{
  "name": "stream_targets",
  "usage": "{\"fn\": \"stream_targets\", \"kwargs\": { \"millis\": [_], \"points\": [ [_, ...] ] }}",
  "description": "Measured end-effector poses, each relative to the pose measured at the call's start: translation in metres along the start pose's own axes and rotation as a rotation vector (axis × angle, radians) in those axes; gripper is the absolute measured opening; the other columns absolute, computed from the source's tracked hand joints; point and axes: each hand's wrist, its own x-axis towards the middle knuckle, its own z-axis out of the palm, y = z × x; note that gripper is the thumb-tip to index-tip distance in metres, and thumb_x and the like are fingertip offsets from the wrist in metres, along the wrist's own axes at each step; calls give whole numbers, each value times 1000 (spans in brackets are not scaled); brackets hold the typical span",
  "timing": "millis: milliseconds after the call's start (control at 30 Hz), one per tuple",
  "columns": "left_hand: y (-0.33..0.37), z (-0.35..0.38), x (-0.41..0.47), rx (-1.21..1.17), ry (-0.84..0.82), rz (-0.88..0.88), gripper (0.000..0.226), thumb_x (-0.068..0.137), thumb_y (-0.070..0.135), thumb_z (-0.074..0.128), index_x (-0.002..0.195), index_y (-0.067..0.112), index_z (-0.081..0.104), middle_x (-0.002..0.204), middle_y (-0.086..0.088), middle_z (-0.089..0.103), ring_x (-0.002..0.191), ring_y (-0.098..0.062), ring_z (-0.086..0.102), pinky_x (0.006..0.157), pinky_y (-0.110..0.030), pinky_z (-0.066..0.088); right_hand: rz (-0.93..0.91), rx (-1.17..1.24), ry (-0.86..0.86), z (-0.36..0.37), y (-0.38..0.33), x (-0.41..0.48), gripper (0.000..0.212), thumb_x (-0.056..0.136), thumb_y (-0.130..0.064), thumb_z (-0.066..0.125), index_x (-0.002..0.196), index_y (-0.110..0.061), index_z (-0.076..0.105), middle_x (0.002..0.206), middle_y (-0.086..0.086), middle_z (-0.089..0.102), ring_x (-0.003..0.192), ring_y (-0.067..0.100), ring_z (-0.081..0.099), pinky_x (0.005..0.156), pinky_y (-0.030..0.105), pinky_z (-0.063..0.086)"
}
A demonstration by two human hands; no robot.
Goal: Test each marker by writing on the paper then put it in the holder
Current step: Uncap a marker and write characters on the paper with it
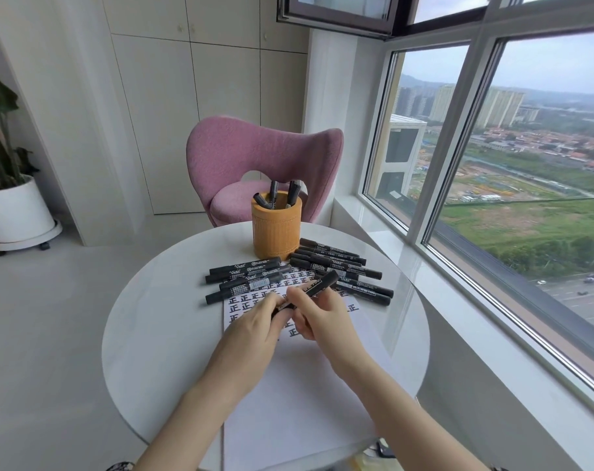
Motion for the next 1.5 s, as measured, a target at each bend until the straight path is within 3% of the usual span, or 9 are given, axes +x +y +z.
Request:
{"fn": "stream_targets", "kwargs": {
  "millis": [133, 300, 467, 633, 1033, 1100, 1200, 1400, 1500],
  "points": [
    [2, -2, -4, 49, 10, 16, 16, 95, 43, 35, 86, 32, 40, 68, 5, 55, 69, -22, 48, 66, -38, 41, 7, 24, -34, -1, -3, -4, 26, 96, -8, 48, 71, -9, 44, 54, 7, 30, 49, 15, 28, 46, 20, 24],
    [0, -5, -4, -80, -81, -18, 24, 96, 45, 39, 91, 24, 49, 76, -6, 62, 72, -28, 55, 73, -44, 46, 23, 71, -64, -3, -4, -10, 31, 98, -10, 48, 67, -11, 41, 53, 5, 31, 52, 17, 26, 48, 23, 22],
    [0, -5, -3, -255, -152, -21, 28, 92, 48, 42, 88, 23, 53, 72, -18, 53, 56, -16, 34, 57, -35, 32, 51, 104, -62, -3, -5, -14, 42, 98, -14, 50, 57, -24, 51, 50, 2, 35, 50, 15, 30, 47, 20, 26],
    [-2, -7, -2, -361, -183, -35, 40, 83, 58, 41, 92, 22, 56, 76, -25, 52, 57, -18, 32, 55, -34, 28, 57, 101, -50, -3, -5, -15, 32, 98, -14, 51, 66, -15, 46, 49, 1, 38, 51, 16, 33, 47, 20, 27],
    [-3, -7, 0, -523, -231, -51, 42, 81, 57, 48, 90, 17, 58, 78, -34, 50, 53, -20, 25, 46, -23, 23, 14, 95, -108, -8, 0, -18, 29, 99, -19, 50, 72, -10, 47, 51, 2, 41, 51, 15, 35, 47, 19, 30],
    [-2, -7, 1, -561, -235, -69, 34, 87, 49, 51, 89, 15, 58, 71, -33, 46, 50, -16, 23, 43, -19, 21, 9, 95, -112, -8, -1, -18, 29, 99, -19, 50, 72, -11, 47, 52, 2, 41, 52, 15, 36, 47, 19, 31],
    [3, -8, 0, -628, -245, -95, 21, 94, 31, 51, 83, 15, 58, 56, -16, 28, 45, -13, 17, 39, -17, 17, -3, 88, -121, -10, -3, -18, 27, 100, -18, 48, 74, -10, 47, 53, 2, 40, 52, 14, 35, 48, 19, 30],
    [4, -8, -3, -524, -212, -89, 36, 86, 54, 54, 90, 19, 59, 58, -12, 32, 49, -15, 22, 44, -22, 20, -5, 61, -79, -9, -9, -19, 33, 97, -12, 50, 65, -12, 44, 53, 6, 33, 49, 14, 29, 46, 20, 26],
    [2, -8, -3, -446, -199, -124, 42, 73, 67, 52, 90, 30, 58, 50, 7, 35, 50, -12, 29, 49, -24, 25, -12, 51, -8, -14, -9, -18, 27, 95, -14, 54, 70, -7, 46, 51, 10, 36, 45, 16, 31, 43, 20, 27]
  ]
}}
